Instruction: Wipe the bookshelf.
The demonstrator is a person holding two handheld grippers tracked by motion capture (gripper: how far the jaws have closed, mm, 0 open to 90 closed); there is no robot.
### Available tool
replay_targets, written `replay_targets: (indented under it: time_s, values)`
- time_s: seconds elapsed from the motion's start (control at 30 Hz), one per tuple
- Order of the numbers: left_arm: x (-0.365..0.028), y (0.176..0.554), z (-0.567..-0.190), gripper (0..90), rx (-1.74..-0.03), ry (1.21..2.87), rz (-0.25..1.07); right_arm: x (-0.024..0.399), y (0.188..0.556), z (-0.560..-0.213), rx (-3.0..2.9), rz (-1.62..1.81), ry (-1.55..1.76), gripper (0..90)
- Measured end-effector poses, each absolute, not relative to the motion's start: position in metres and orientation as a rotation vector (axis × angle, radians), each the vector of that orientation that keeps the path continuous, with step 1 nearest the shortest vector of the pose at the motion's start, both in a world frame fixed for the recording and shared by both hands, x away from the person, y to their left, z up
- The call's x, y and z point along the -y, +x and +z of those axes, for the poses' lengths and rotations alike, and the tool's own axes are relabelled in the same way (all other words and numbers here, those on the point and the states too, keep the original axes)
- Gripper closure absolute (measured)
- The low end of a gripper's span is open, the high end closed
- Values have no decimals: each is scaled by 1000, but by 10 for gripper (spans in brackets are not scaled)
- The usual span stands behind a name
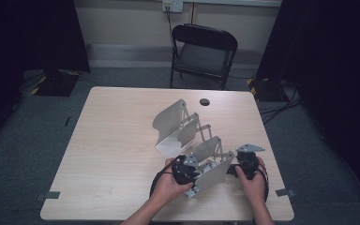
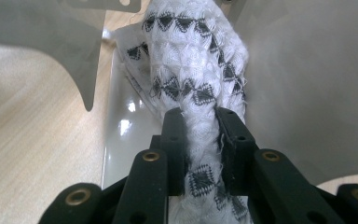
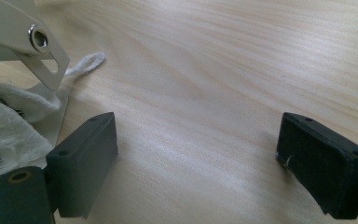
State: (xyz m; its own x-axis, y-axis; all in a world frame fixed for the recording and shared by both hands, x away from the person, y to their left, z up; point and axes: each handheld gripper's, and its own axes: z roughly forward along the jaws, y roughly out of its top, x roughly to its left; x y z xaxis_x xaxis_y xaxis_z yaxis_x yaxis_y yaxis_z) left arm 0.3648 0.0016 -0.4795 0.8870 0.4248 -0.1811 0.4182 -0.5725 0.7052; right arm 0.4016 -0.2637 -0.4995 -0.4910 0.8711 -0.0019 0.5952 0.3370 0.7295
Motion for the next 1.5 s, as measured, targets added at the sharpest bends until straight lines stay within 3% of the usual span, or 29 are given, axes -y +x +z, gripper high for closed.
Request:
replay_targets:
  time_s: [0.2, 0.9, 1.13, 1.5]
  values:
    - [-8, 365, -466, 759, -641, 2227, 9, 264, 402, -499, -2214, 957, 1292, 117]
    - [0, 375, -349, 762, -563, 2130, 52, 264, 402, -499, -2213, 957, 1295, 117]
    - [8, 371, -341, 762, -542, 2125, 54, 264, 402, -499, -2212, 957, 1296, 117]
    - [13, 369, -366, 762, -570, 2147, 16, 264, 402, -499, -2212, 957, 1296, 117]
